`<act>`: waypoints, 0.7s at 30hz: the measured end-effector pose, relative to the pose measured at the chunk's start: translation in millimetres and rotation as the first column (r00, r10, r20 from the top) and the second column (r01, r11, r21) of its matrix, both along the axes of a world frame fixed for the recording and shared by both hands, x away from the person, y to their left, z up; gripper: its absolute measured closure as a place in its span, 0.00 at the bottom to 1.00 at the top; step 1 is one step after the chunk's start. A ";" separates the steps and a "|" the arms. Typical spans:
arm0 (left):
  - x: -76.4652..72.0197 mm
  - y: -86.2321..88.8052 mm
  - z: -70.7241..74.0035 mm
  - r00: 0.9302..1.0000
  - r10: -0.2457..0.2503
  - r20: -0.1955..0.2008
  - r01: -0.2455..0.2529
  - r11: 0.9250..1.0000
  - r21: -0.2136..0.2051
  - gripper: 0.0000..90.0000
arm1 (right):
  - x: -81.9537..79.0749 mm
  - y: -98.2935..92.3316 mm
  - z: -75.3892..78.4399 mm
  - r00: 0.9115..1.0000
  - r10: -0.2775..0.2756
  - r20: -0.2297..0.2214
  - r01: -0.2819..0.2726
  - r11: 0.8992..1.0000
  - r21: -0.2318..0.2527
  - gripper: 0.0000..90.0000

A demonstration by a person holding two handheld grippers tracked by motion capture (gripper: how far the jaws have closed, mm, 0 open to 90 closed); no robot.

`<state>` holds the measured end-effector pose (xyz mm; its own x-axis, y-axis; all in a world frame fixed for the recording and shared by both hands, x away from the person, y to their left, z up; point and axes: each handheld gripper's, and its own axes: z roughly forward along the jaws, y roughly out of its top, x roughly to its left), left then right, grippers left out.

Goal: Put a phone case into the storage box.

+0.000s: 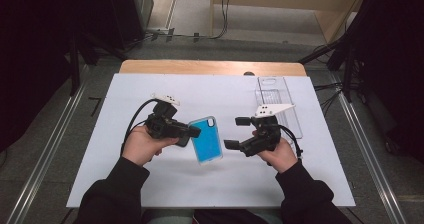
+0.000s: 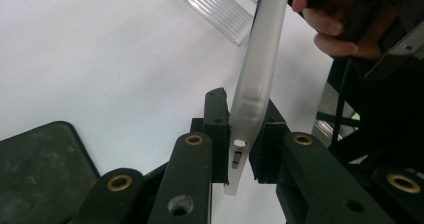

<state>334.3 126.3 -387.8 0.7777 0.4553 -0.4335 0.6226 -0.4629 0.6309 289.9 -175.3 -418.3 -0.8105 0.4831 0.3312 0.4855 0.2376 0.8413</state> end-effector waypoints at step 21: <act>0.4 -9.7 2.0 0.979 0.203 0.031 -0.204 0.976 0.070 0.90 | -22.7 33.8 -15.8 0.958 -0.279 0.067 0.285 0.953 -0.100 0.00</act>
